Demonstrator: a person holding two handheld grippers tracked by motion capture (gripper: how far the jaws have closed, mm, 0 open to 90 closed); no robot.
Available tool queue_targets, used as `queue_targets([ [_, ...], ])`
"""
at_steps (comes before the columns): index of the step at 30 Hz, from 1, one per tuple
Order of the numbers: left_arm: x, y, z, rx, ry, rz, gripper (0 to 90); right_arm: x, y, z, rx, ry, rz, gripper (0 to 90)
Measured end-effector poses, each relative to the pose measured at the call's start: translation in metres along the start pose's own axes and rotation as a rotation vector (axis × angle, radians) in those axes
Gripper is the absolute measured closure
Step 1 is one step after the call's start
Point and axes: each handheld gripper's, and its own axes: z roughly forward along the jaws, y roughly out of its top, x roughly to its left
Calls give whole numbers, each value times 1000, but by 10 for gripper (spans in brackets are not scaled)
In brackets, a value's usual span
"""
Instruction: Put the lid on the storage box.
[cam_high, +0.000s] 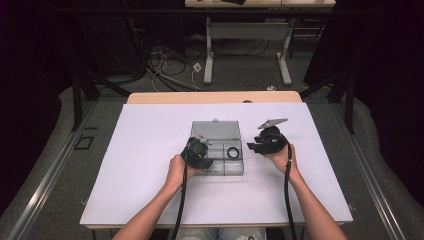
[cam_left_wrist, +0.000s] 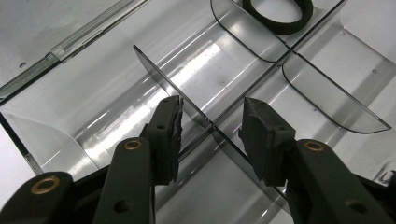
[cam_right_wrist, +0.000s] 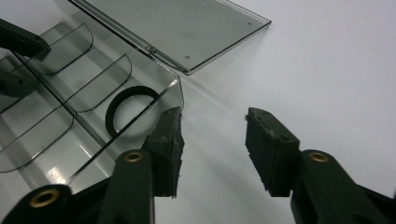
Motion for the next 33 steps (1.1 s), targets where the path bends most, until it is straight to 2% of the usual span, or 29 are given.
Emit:
queue_targets([
  [4, 0, 0, 0, -1, -2, -1, 574, 0, 4, 9, 0, 31, -2, 690],
  [5, 0, 0, 0, -2, -2, -1, 575, -1, 5, 11, 7, 26, -9, 715],
  [7, 0, 0, 0, -2, -3, -1, 575, -1, 7, 16, 17, 41, 3, 766],
  [13, 1, 0, 0, 1, -3, 5, 574, -4, 10, 26, 33, 31, 13, 898],
  [16, 1, -1, 0, 1, -3, 5, 575, -6, 11, 29, 41, 23, 33, 900],
  [17, 1, -1, 0, 0, -3, 5, 575, -7, 11, 32, 29, 24, 34, 900],
  [18, 1, -1, 0, -3, -3, 1, 575, -8, 12, 34, 51, 26, 39, 900],
  [20, 1, -1, 0, -4, -4, 1, 575, -8, 13, 37, 60, 25, 44, 900],
  [25, 1, -1, 0, -5, -3, 3, 576, -9, 16, 45, 67, 30, 61, 900],
  [32, 0, -1, 0, -8, -2, 3, 576, -9, 19, 54, 83, 23, 53, 900],
  [33, 0, -1, 0, -8, -2, 2, 577, -8, 19, 55, 83, 29, 67, 900],
])
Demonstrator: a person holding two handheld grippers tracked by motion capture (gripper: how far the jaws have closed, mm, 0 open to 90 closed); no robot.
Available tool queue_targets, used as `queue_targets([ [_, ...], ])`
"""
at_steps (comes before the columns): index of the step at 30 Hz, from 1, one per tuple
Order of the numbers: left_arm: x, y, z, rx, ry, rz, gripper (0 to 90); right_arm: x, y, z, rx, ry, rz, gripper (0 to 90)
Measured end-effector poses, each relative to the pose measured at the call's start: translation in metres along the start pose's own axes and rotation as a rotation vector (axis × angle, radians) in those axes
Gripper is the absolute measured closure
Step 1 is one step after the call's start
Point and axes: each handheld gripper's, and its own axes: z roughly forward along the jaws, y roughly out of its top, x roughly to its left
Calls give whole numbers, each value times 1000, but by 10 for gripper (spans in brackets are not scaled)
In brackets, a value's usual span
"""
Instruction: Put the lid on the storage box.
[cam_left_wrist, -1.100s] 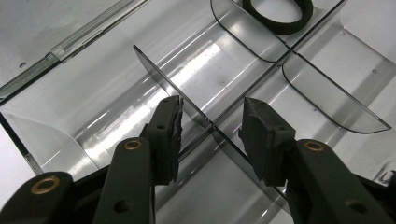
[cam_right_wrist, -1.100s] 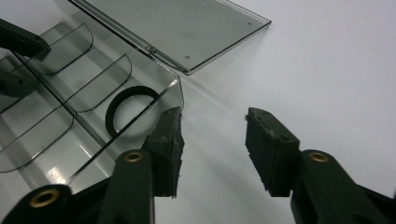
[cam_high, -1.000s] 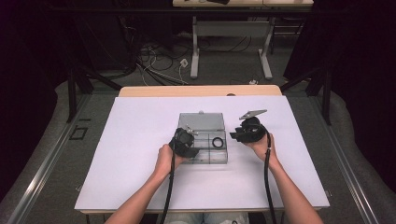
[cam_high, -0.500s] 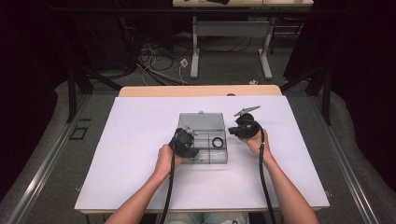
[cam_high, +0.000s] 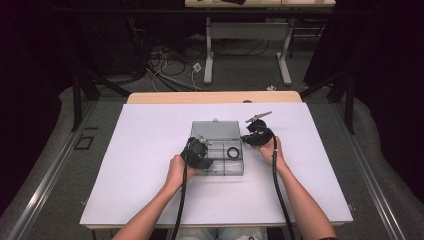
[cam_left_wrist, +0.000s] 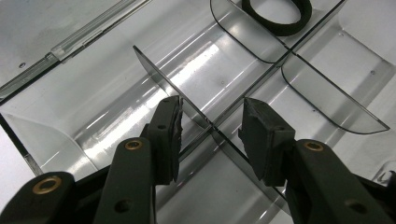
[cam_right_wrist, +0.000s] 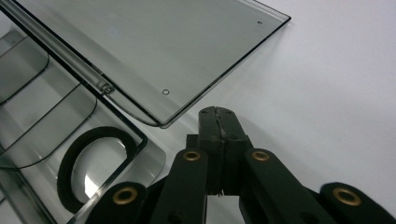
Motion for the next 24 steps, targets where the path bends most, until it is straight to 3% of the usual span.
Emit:
queue_targets([
  [15, 0, 0, 0, 1, 0, 2, 577, -1, 3, 11, -28, -19, 27, 900],
  [24, 0, 0, 0, -4, 0, 3, 576, -1, 0, 15, -98, -47, 32, 900],
])
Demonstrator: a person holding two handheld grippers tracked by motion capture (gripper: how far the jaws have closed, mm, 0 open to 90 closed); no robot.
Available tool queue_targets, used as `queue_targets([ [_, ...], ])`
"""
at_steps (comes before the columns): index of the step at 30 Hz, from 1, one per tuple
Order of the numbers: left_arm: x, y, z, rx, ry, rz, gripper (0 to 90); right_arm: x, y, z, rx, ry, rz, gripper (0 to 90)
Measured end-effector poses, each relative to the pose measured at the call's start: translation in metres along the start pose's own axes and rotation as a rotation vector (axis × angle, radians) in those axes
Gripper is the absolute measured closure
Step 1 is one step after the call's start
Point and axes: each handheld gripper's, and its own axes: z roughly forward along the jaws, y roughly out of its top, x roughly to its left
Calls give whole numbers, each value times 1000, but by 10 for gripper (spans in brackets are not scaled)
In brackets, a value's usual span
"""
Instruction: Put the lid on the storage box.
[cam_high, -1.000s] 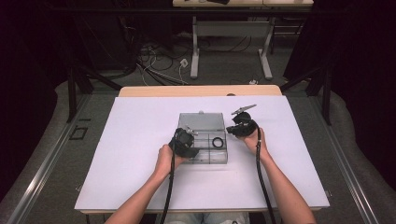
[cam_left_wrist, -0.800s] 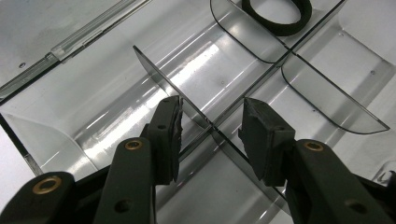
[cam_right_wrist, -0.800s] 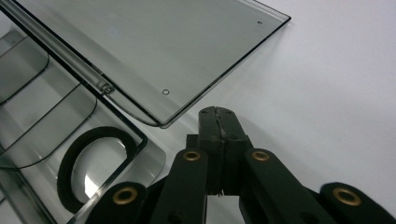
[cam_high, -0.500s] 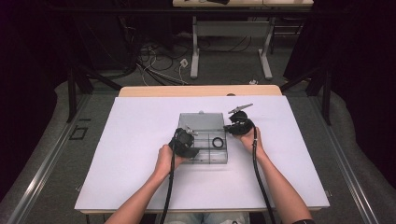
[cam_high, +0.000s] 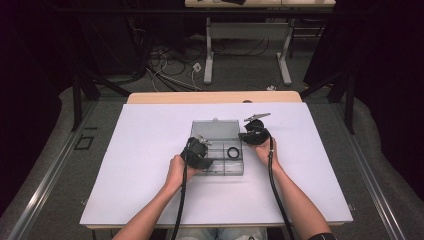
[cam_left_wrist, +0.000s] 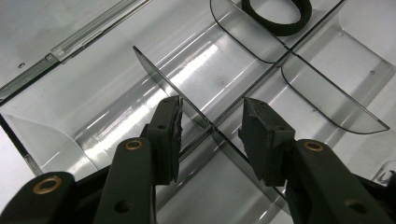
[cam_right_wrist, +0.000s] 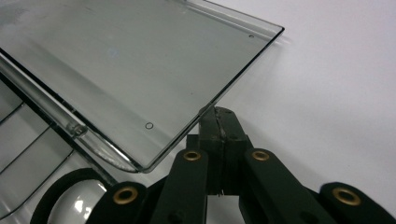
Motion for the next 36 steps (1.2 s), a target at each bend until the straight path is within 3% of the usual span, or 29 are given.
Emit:
queue_targets([
  [3, 0, 0, 0, -1, -1, -2, 576, -1, 1, -3, -14, 0, 5, 900],
  [8, 0, 0, 0, 0, -1, -1, 576, -1, 2, -6, -83, 10, 26, 900],
  [36, 0, -1, 0, -3, 1, 2, 576, 5, 6, -20, -194, -16, 9, 900],
])
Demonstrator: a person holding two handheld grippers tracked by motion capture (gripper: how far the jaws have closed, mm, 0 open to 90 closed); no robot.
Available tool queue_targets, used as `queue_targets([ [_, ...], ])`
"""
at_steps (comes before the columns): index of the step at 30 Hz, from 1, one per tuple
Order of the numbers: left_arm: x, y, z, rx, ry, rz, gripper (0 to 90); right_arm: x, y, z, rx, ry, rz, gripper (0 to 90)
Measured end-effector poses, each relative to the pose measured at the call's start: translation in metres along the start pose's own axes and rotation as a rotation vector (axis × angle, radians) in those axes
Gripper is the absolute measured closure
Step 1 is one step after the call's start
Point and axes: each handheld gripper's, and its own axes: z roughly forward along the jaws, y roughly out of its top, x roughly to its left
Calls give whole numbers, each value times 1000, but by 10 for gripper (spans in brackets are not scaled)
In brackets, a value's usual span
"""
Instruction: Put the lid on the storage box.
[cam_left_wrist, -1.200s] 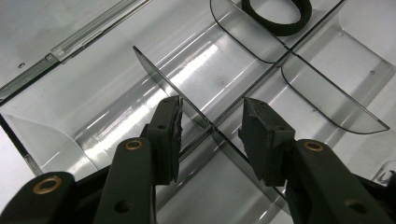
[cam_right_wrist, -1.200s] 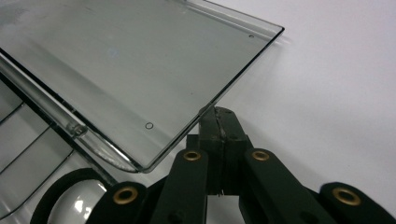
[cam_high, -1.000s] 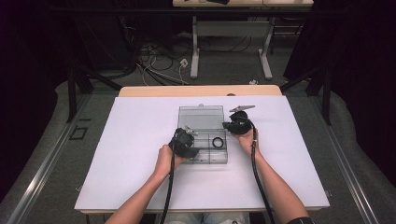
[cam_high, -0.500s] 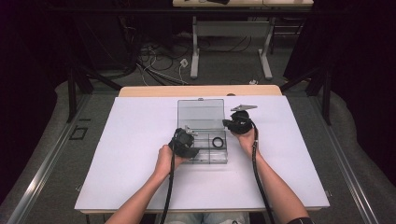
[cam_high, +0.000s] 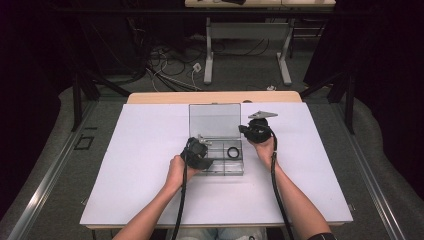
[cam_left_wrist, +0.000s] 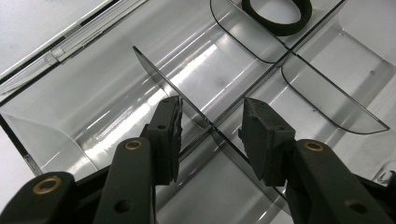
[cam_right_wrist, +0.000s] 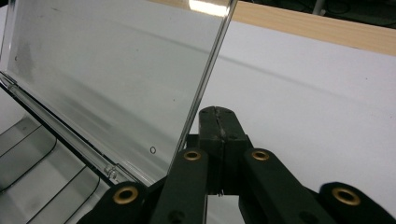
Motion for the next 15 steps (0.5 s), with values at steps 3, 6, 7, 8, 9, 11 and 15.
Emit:
queue_targets([
  [3, 0, 0, 0, -2, -1, 0, 575, 1, 1, -1, -17, -2, -1, 900],
  [6, 0, 0, 0, -4, 0, 0, 575, 1, 2, -2, -34, -5, -2, 900],
  [7, 0, 0, 0, -4, 1, 0, 575, 2, 2, -3, -35, -8, -4, 900],
  [8, 0, 0, 0, -4, 1, 0, 575, 1, 2, -3, -38, -6, -10, 900],
  [9, 0, 0, 0, -4, 0, 0, 575, 1, 2, -4, -39, -5, -11, 900],
  [11, 0, 0, 0, -4, 3, 1, 575, 2, 3, -5, -55, -5, -9, 900],
  [15, -1, -1, 0, -12, 3, -1, 575, 2, 6, -8, -58, 5, -17, 900],
])
